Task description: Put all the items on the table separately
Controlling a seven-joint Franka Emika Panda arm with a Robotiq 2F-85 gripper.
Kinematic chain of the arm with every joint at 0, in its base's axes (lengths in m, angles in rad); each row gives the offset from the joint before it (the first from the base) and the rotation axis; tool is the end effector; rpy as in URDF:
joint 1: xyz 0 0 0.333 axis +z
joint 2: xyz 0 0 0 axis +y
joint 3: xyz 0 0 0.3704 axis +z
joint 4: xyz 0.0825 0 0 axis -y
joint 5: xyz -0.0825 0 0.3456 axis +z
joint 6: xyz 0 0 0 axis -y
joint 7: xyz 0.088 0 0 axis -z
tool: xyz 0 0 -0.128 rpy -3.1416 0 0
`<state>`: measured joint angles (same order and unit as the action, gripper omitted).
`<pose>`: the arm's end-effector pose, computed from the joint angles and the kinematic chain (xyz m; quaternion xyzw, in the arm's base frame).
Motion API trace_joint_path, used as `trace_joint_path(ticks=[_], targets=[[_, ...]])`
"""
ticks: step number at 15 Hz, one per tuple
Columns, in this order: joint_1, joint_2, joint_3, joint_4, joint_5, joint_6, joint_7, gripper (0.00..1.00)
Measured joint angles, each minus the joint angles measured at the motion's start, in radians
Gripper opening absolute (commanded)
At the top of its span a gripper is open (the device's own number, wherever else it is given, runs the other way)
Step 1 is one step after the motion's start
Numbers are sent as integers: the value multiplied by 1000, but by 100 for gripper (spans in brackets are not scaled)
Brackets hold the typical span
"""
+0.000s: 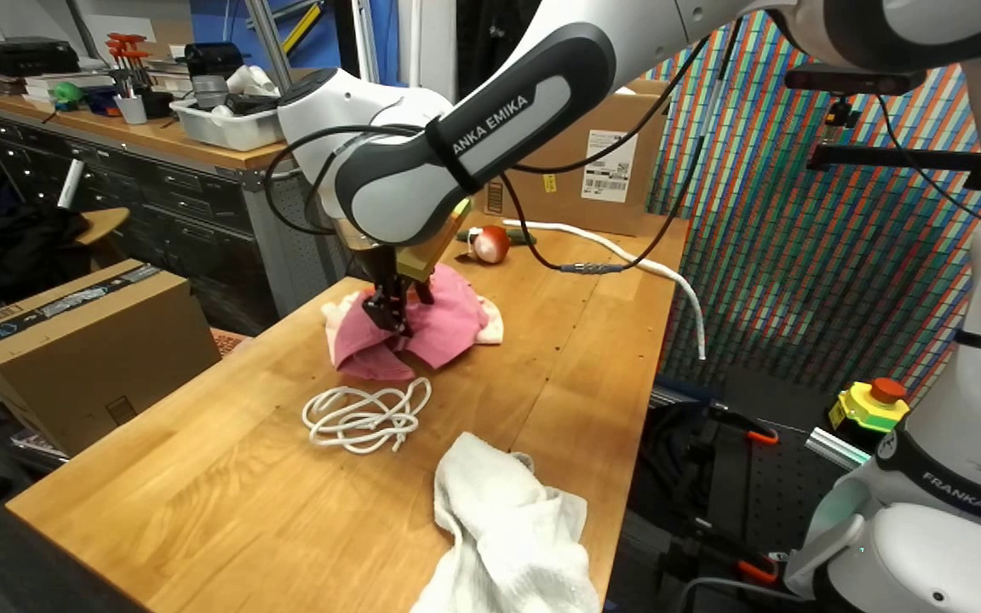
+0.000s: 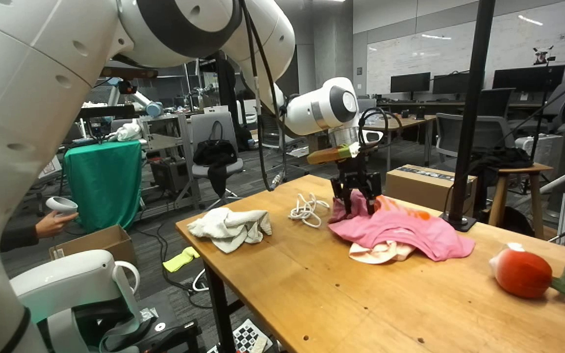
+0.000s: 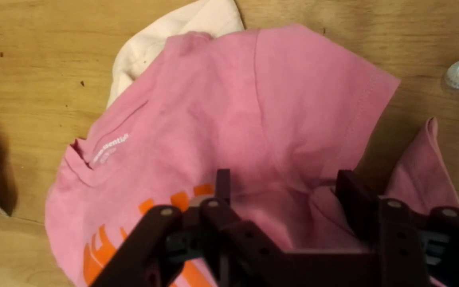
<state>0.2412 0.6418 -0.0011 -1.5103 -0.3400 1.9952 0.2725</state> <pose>0.6779 0.1385 0.3232 0.9837 0.0657 -0.0371 0.1633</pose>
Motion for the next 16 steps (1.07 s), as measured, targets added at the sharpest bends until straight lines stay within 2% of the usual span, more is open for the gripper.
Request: trace_joint_path(ticks=[4,8,10,16], targets=[[-15,15,0,12,9,12,0,10],[-37,24,-2,24,18,15,0,0],[-49,32,-5,35,27,17,2,5],[-62,41,-24,48,58,85,60,4]])
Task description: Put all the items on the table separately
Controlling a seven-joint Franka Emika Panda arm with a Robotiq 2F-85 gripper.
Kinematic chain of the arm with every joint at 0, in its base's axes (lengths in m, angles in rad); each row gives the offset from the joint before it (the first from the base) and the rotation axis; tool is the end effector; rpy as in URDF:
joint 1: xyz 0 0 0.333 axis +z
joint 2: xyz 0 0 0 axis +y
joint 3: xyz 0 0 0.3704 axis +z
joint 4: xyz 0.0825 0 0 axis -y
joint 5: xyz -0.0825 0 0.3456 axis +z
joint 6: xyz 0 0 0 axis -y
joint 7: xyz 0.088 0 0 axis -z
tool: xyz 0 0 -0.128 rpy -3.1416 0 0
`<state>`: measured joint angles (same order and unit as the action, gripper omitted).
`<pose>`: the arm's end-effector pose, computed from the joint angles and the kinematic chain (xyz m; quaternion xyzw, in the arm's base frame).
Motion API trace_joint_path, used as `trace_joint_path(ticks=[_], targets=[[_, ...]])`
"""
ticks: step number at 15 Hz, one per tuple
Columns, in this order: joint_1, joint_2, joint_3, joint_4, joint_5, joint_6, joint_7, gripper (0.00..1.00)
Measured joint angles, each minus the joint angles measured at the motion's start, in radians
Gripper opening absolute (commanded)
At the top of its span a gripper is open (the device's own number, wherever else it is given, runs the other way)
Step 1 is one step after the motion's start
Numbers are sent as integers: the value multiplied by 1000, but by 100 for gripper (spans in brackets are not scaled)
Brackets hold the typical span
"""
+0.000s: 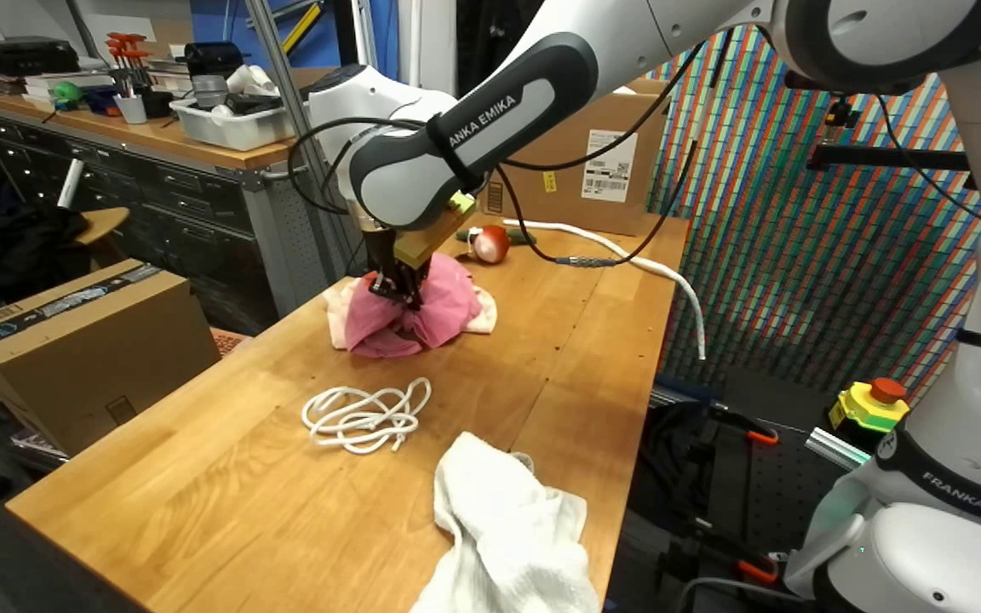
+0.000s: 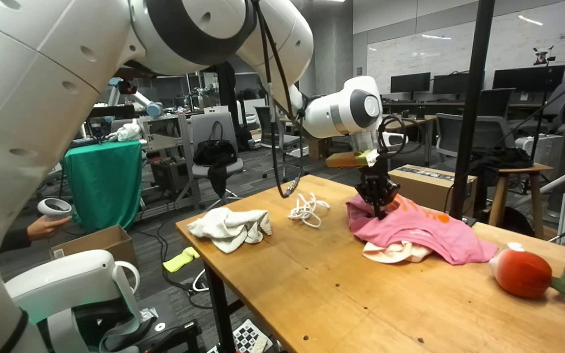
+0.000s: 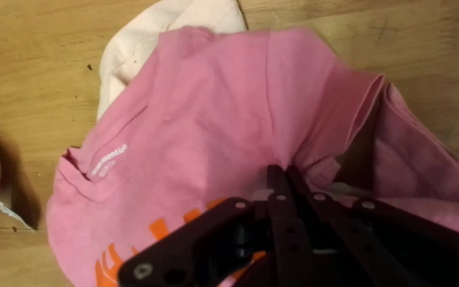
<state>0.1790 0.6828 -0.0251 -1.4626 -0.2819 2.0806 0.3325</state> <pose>0.7077 0.0943 0.3190 0.9911 -0.0134 -0.0004 0.1322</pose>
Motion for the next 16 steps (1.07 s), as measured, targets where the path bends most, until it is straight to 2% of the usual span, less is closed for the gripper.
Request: trace_joint_path(ticks=[4,8,16], targets=[[0,0,3,0,53,-32,-3,4],[-9,-3,4,-15,108,-143,-28,4],[-84,-52,-9,-126,147,-285,-33,4]])
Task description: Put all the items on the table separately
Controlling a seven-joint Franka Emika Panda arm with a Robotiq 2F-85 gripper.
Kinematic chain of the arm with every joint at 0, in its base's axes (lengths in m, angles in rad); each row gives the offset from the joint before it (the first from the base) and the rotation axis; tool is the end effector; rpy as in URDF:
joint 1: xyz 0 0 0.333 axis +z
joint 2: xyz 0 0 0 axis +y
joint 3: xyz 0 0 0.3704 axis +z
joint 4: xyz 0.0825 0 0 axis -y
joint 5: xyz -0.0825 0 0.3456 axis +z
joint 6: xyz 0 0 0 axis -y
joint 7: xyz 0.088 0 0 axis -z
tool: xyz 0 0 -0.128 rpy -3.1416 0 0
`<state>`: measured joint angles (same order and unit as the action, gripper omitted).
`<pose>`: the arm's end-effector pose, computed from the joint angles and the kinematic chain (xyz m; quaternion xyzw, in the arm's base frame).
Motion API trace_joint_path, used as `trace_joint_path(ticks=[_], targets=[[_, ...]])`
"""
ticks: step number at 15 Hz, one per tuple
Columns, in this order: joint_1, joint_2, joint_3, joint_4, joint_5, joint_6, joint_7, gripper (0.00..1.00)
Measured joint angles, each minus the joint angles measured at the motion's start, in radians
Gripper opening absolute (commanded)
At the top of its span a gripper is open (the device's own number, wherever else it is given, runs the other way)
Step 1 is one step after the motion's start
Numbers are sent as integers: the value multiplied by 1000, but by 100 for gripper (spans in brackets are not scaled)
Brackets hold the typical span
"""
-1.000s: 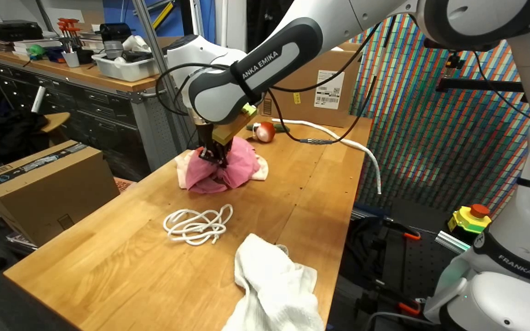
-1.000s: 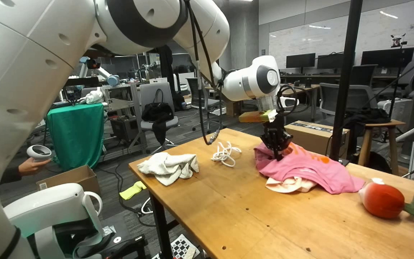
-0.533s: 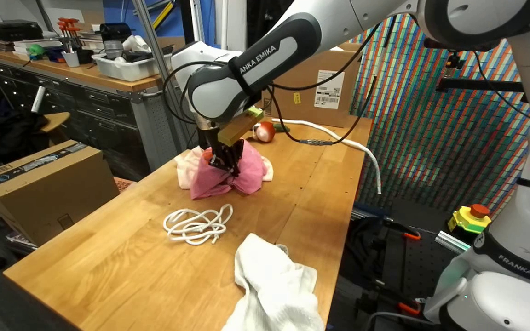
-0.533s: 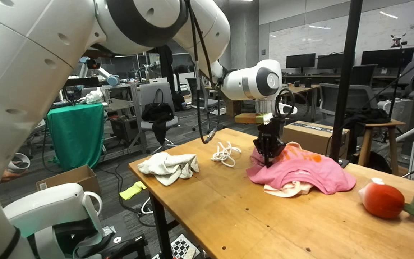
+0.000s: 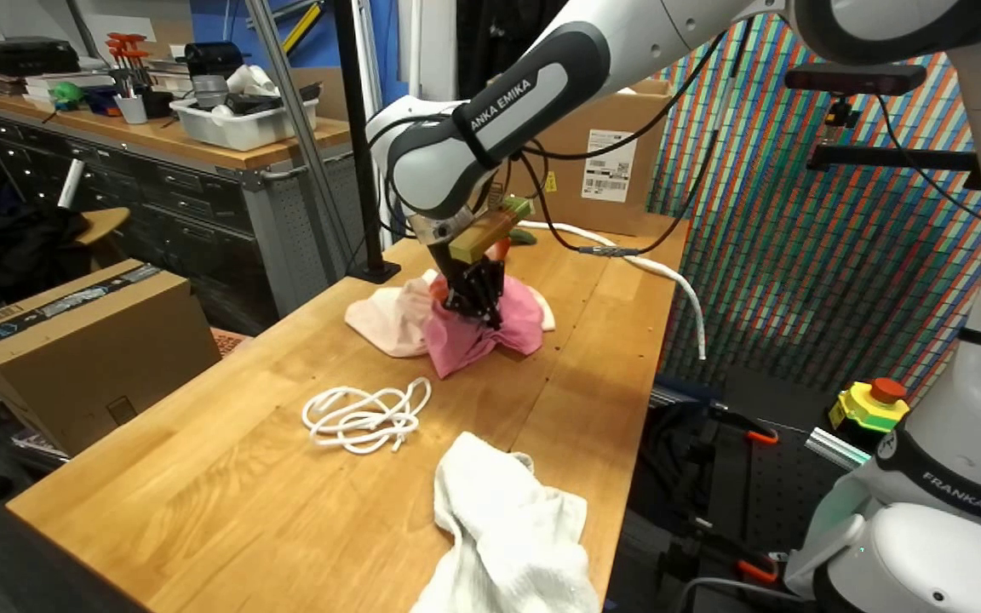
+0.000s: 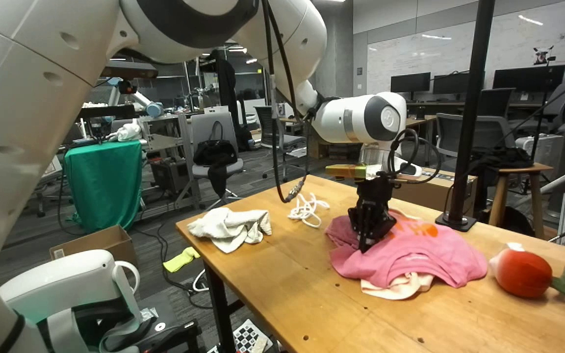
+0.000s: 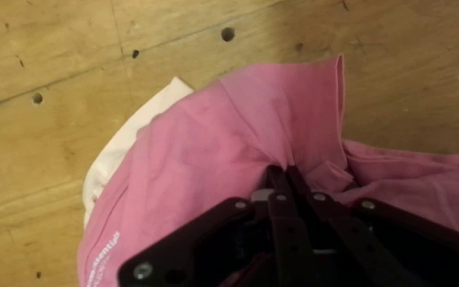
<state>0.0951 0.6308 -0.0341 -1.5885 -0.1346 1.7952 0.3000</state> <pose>0.6380 0.0281 0.2888 0.9712 -0.0869 -0.1937 0.1080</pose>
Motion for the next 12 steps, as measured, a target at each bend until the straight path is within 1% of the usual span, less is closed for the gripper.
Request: trace_joint_path(ticks=[7,12], targets=[[-65,-109,-32,-163,19,-51,5,4],[-88,-189,-52,-291,41,-63,42,4]])
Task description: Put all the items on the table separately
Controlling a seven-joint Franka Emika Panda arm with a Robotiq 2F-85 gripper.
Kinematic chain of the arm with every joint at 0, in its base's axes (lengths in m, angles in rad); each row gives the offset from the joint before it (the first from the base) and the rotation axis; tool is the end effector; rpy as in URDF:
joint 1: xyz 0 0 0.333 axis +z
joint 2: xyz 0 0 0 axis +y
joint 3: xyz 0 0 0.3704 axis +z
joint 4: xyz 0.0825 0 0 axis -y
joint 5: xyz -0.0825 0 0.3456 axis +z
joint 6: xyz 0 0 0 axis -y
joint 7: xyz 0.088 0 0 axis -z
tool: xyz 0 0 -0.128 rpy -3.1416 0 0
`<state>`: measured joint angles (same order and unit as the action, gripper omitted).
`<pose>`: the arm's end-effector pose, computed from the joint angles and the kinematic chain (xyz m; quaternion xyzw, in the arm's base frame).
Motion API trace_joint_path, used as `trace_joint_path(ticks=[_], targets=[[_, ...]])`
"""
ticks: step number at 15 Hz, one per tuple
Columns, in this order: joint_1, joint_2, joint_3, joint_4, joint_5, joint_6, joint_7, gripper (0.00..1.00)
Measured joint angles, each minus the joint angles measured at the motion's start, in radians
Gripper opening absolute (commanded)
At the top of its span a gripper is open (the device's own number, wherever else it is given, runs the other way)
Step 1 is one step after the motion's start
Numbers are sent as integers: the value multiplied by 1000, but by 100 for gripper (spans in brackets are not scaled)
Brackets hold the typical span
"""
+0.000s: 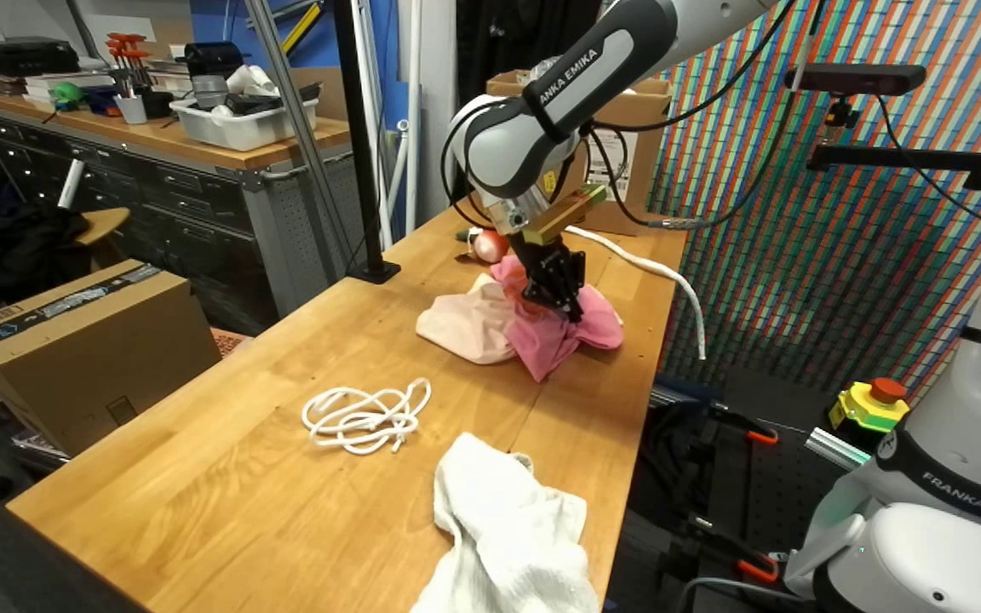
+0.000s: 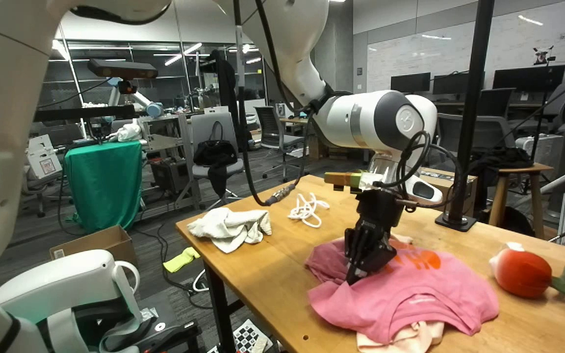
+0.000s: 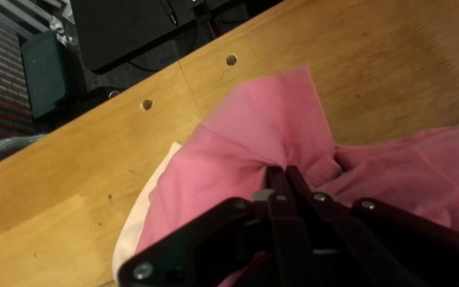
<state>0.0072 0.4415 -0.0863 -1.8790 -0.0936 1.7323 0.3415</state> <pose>0.5424 -0.0501 0.3037 0.9382 -0.1807 -0.2785 0.0981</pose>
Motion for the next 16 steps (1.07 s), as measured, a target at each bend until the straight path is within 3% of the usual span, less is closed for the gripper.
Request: trace_joint_path(ticks=[7,9,16], targets=[[-20,-72,-31,-132,0,6,57,7],[-20,-89,-34,-148,-5,23,66,32],[12,-169,-12,-144,-84,43,72,83]])
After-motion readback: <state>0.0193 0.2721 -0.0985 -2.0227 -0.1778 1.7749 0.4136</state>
